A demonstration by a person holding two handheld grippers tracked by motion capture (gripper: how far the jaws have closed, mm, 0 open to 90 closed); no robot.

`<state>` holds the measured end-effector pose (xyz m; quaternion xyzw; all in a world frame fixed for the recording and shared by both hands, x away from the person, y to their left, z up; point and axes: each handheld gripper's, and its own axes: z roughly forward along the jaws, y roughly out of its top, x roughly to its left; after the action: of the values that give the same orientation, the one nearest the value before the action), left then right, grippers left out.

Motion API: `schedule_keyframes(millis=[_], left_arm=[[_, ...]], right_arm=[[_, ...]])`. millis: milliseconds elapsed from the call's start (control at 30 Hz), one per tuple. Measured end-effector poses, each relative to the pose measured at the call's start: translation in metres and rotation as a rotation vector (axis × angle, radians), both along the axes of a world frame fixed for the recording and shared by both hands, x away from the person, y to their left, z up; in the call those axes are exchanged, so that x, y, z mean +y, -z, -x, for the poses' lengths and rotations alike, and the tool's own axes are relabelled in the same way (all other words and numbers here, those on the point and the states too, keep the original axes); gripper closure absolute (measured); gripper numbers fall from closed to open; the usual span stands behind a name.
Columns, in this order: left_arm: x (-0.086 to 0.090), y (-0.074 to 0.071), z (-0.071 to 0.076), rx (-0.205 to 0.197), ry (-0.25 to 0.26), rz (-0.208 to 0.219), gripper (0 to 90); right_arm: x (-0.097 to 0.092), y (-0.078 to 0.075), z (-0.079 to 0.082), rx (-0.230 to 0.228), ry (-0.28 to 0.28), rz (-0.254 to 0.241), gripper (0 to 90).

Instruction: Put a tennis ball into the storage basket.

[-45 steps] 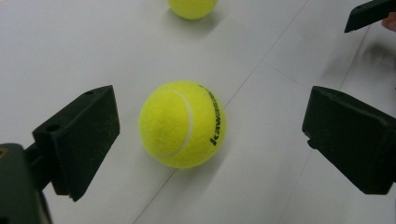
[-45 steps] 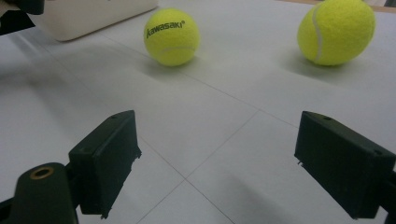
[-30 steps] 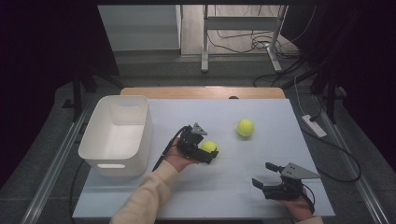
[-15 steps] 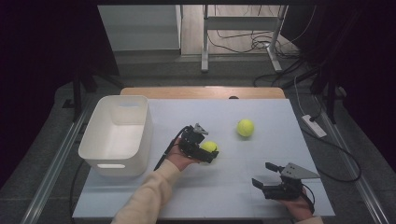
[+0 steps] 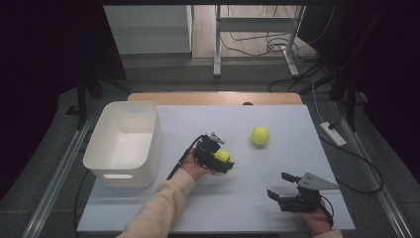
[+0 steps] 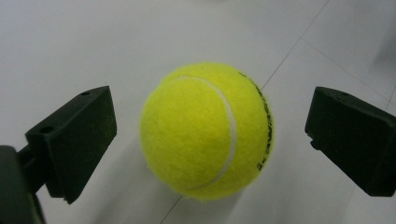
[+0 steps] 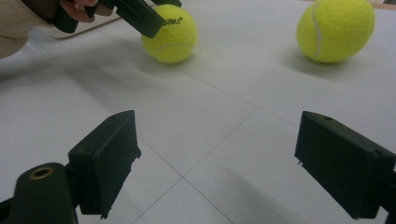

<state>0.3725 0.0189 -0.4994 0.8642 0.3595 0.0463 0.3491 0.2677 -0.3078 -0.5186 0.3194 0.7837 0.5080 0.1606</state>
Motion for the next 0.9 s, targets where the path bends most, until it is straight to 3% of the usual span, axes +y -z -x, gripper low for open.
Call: schedule_keyframes(millis=[367,433,533,900], left_arm=[[0.001,0.01,-0.008,0.057,0.009,-0.009,19.6],[0.002,0.009,-0.008,0.056,0.015,0.003,26.2],[0.002,0.007,-0.006,0.042,0.025,-0.009,26.7],[0.017,-0.012,-0.001,0.015,0.014,0.085,26.9]], right_arm=[[0.0,0.0,0.0,0.0,-0.001,-0.002,13.6],[0.0,0.0,0.0,-0.001,0.0,0.0,13.6],[0.0,0.0,0.0,-0.002,0.0,0.0,13.6],[-0.001,0.0,0.0,-0.003,0.004,-0.001,13.6]])
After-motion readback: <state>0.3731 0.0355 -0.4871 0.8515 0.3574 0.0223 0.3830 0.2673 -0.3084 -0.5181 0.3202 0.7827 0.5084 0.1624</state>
